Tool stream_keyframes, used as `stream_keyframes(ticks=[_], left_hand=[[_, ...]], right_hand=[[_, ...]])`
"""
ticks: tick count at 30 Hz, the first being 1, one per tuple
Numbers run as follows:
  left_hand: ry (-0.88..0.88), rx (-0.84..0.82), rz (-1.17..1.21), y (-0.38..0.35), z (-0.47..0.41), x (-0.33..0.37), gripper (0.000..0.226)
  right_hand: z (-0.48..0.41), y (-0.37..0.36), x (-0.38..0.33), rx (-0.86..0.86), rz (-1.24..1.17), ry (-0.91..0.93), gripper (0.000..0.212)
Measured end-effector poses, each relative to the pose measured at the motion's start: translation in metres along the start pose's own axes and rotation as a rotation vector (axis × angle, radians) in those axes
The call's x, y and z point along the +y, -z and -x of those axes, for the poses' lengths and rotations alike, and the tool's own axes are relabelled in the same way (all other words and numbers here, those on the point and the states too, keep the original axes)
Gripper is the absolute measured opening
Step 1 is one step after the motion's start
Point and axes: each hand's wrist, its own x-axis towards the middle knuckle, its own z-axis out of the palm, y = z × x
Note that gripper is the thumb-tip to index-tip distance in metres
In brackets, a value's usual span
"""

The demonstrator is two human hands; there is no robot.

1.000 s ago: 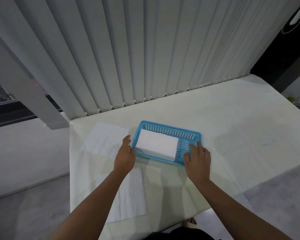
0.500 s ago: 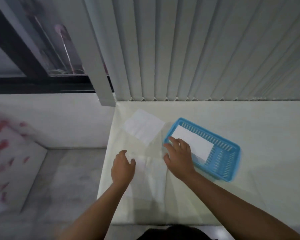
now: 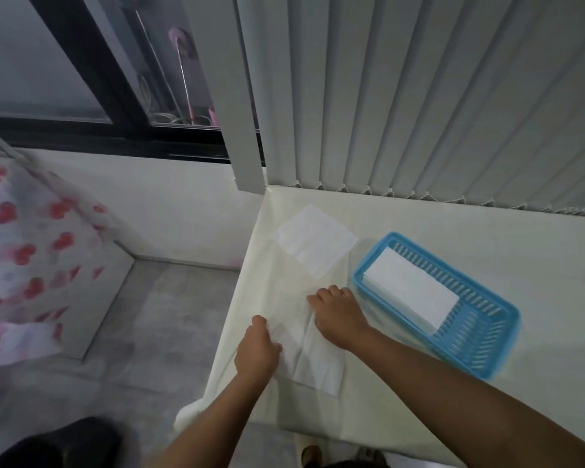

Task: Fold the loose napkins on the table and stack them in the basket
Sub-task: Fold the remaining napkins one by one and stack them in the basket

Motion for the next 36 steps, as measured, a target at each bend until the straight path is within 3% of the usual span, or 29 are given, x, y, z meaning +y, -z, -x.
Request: stream_keyframes(ticks=[5,9,12,14,17,23,28,33,36], left_hand=[[-0.038,-0.039,-0.083,0.01,-0.016,0.002,0.023],[-0.241,0.09,-0.315,0.032,-0.03,0.007,0.037],[-0.456,0.156,-0.435,0.044,-0.043,0.012,0.039],[-0.52,0.147,-0.436,0.05,-0.05,0.013,0.037],[-0.53,0.109,-0.452,0.056,-0.051,0.015,0.028],[-0.572,0.098,-0.328,0.067,-0.042,0.007,0.023],[-0.483,-0.165,-0.251,0.072,-0.021,-0.011,0.027],[-0.389,-0.416,-0.174,0.062,-0.005,-0.026,0.034],[-0.32,-0.414,-0.108,0.056,-0.002,-0.029,0.026]], right_hand=[[-0.018,0.009,-0.008,-0.064,-0.163,-0.022,0.055],[-0.032,0.027,-0.012,0.008,-0.272,-0.041,0.066],[-0.044,0.041,-0.014,0.021,-0.289,-0.053,0.063],[-0.05,0.045,-0.013,-0.016,-0.294,-0.078,0.049],[-0.048,0.047,-0.013,-0.048,-0.244,-0.071,0.025],[-0.02,0.044,-0.018,0.111,-0.258,-0.003,0.024],[0.014,0.029,-0.026,0.102,-0.264,0.054,0.021],[0.042,0.009,-0.026,-0.019,-0.193,0.113,0.024],[0.049,0.001,-0.024,-0.043,-0.186,0.1,0.028]])
